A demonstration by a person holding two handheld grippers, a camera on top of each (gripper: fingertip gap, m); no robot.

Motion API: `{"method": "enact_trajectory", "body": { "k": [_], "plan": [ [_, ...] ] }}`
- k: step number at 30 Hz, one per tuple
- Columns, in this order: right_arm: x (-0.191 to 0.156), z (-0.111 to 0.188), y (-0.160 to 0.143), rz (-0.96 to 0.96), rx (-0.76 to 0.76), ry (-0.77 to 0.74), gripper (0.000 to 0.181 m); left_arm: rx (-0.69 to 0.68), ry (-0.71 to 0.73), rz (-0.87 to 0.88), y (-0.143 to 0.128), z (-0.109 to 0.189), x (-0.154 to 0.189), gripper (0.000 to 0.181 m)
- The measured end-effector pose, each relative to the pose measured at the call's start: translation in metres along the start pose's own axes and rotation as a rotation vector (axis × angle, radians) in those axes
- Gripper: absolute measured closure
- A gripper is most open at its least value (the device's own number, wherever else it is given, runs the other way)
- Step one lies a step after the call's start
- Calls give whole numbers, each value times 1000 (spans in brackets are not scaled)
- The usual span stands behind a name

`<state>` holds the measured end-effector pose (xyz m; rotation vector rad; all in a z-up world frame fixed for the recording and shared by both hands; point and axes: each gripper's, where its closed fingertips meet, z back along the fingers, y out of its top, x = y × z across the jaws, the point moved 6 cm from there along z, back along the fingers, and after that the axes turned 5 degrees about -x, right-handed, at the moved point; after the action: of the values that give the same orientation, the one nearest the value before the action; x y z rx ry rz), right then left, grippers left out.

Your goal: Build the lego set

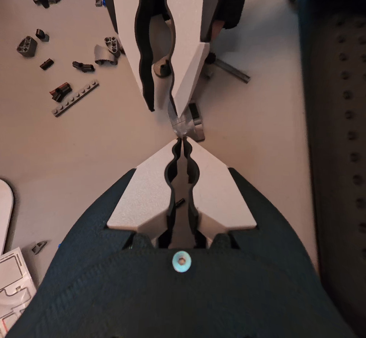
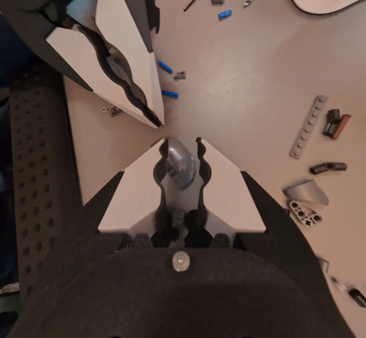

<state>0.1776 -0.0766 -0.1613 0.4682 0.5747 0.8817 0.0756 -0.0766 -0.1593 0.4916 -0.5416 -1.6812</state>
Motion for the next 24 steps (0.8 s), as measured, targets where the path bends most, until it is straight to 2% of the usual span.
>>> {"method": "enact_trajectory", "body": {
  "k": [11,20,24],
  "plan": [
    [4,4,-19,-11,-97,-18,163,-5,-32,-43,5,-11,10,181],
    [-1,2,-19,10,-106,2,181,-28,-37,-53,5,-18,12,181],
    [-1,2,-19,10,-105,-2,181,-38,-18,-61,5,-18,12,181]
  ]
}}
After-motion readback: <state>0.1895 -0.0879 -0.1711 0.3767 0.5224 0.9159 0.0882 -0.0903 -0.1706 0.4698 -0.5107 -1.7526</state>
